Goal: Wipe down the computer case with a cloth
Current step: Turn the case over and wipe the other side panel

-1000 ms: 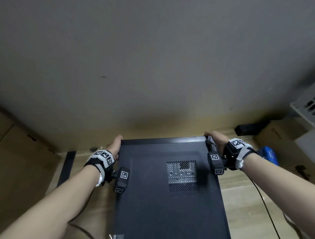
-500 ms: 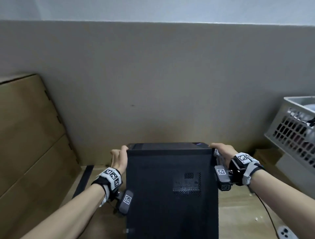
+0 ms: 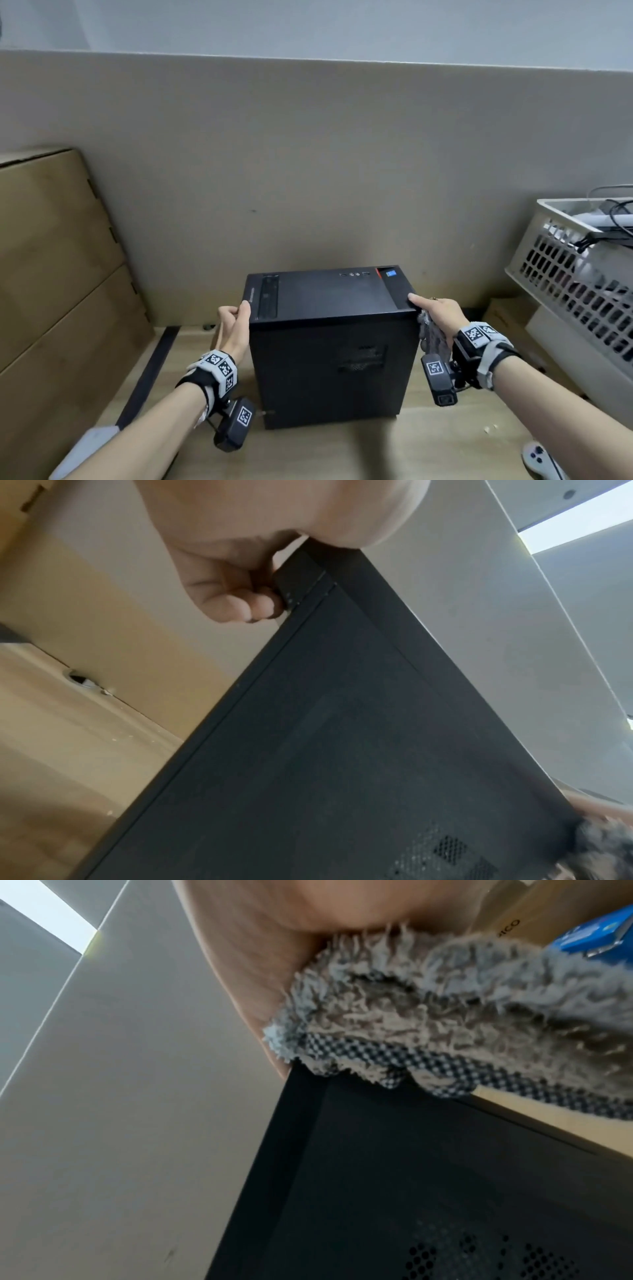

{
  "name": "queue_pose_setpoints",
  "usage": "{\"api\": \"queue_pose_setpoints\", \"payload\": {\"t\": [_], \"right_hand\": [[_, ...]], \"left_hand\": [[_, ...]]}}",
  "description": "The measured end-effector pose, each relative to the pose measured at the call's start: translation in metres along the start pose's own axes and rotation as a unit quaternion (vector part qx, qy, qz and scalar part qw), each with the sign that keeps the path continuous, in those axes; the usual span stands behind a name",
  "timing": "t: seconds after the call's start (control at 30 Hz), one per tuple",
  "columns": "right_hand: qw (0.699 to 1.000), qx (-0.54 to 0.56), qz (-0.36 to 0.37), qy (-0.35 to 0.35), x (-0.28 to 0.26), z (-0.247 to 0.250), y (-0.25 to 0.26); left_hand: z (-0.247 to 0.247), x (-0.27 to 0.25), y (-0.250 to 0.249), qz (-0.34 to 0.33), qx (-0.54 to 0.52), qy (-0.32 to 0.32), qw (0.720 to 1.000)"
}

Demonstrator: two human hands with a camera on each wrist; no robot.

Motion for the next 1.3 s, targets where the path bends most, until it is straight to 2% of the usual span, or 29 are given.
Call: {"api": "queue_pose_setpoints", "payload": {"t": [0.17,0.27,0.3,0.4,0.5,0.53,0.63,0.7,0.77,0.9,1.0,1.17,1.3], "right_hand": [[0.997,-0.022,0.04,-0.057,0.018,0.021,0.009],[0.993,0.053,0.083,-0.071,0.021,0.023,0.032],[0.988,0.086,0.105,-0.068,0.007,0.019,0.051],[0.979,0.114,0.168,-0.005,-0.014,-0.003,0.087],[0.973,-0.017,0.221,0.065,-0.036,-0.035,0.089],[0.961,-0.096,0.25,0.074,-0.042,-0.047,0.082],[0.873,-0.326,0.363,0.022,-0.057,-0.082,0.054],[0.831,-0.376,0.41,-0.014,-0.059,-0.097,0.046],[0.813,-0.38,0.441,-0.012,-0.06,-0.112,0.047],[0.803,-0.39,0.45,-0.011,-0.078,-0.155,0.05],[0.76,-0.417,0.499,0.006,-0.115,-0.21,0.053],[0.769,-0.36,0.526,0.051,-0.187,-0.297,0.058],[0.763,-0.369,0.527,0.063,-0.189,-0.307,0.064]], "left_hand": [[0.0,0.0,-0.002,0.023,0.046,0.029,0.998],[0.005,-0.003,-0.005,0.024,0.08,0.037,0.996],[0.006,-0.003,-0.006,0.021,0.09,0.039,0.995],[0.008,0.004,-0.004,0.031,0.112,0.051,0.992],[0.01,0.012,-0.006,0.036,0.126,0.066,0.989],[0.01,0.013,-0.008,0.036,0.133,0.077,0.987],[0.013,0.016,-0.012,0.037,0.137,0.123,0.982],[0.014,0.018,-0.014,0.034,0.142,0.156,0.977],[0.013,0.021,-0.013,0.036,0.132,0.191,0.972],[0.01,0.026,-0.01,0.039,0.114,0.235,0.965],[0.014,0.027,-0.006,0.042,0.106,0.26,0.959],[0.038,0.037,0.002,0.086,0.051,0.268,0.958],[0.057,0.054,0.005,0.096,0.029,0.244,0.965]]}}
Point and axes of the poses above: each hand's wrist, its own x-axis towards the middle knuckle, its own z-axis out of the back of the hand, y = z × x, the point moved 6 cm from there along x, towards the middle knuckle, and after that the axes turned 8 degrees about -y, right-handed, at the moved point
